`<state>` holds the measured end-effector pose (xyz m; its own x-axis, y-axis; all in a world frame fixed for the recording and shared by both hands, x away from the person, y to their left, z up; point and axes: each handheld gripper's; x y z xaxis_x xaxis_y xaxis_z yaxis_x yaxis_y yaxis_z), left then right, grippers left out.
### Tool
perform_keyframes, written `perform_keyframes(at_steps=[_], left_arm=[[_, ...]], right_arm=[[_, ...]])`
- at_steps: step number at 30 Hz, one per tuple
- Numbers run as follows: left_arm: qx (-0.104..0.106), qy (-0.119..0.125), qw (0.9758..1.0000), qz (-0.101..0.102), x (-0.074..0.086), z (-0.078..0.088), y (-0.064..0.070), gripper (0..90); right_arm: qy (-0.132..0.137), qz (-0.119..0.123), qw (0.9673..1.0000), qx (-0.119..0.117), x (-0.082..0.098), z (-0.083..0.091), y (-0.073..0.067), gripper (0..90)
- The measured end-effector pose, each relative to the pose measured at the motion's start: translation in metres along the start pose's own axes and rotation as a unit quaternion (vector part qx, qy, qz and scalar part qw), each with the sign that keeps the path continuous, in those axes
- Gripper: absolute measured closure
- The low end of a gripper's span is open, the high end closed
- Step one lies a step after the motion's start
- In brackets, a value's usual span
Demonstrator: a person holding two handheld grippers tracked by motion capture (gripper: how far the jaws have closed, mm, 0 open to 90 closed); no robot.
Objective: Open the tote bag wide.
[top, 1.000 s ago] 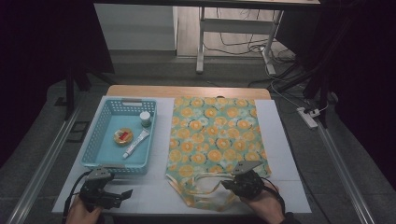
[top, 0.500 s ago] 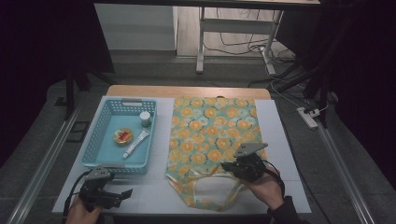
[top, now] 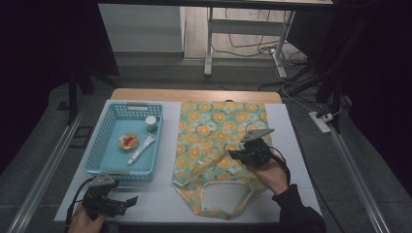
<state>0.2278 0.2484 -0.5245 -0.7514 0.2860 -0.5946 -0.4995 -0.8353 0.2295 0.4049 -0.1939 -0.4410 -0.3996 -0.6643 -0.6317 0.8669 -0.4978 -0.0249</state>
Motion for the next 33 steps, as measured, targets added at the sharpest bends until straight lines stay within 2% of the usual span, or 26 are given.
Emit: perform_keyframes(at_steps=[6,8,14,20,33], left_arm=[[0.001,0.0,1.0,0.001,0.0,0.0,0.0,2.3],[0.001,0.0,1.0,0.002,0.0,0.0,-0.001,2.3],[0.001,0.0,1.0,0.003,0.0,0.0,-0.001,2.4],[0.002,-0.001,1.0,0.004,0.0,0.0,-0.001,2.4],[0.005,0.0,1.0,0.008,0.0,0.0,-0.002,2.5]], right_arm=[[0.006,-0.011,0.9999,0.002,-0.012,-0.011,0.022,89.2],[0.006,-0.011,0.9999,0.002,-0.013,-0.012,0.024,89.3],[0.017,-0.015,0.9996,0.017,-0.026,-0.018,0.041,89.2],[0.022,-0.015,0.9993,0.025,-0.036,-0.023,0.05,89.3],[0.018,-0.016,0.9987,0.044,-0.055,-0.049,0.075,89.2]])
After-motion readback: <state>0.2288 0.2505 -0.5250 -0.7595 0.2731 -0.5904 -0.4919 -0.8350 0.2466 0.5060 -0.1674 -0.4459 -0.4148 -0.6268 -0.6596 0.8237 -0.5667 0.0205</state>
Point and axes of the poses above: each handheld gripper's, and its own axes: z roughly backward along the jaws, x roughly out of its underside, y roughly to its right, and after that the axes turned 5 degrees about -y, right-handed
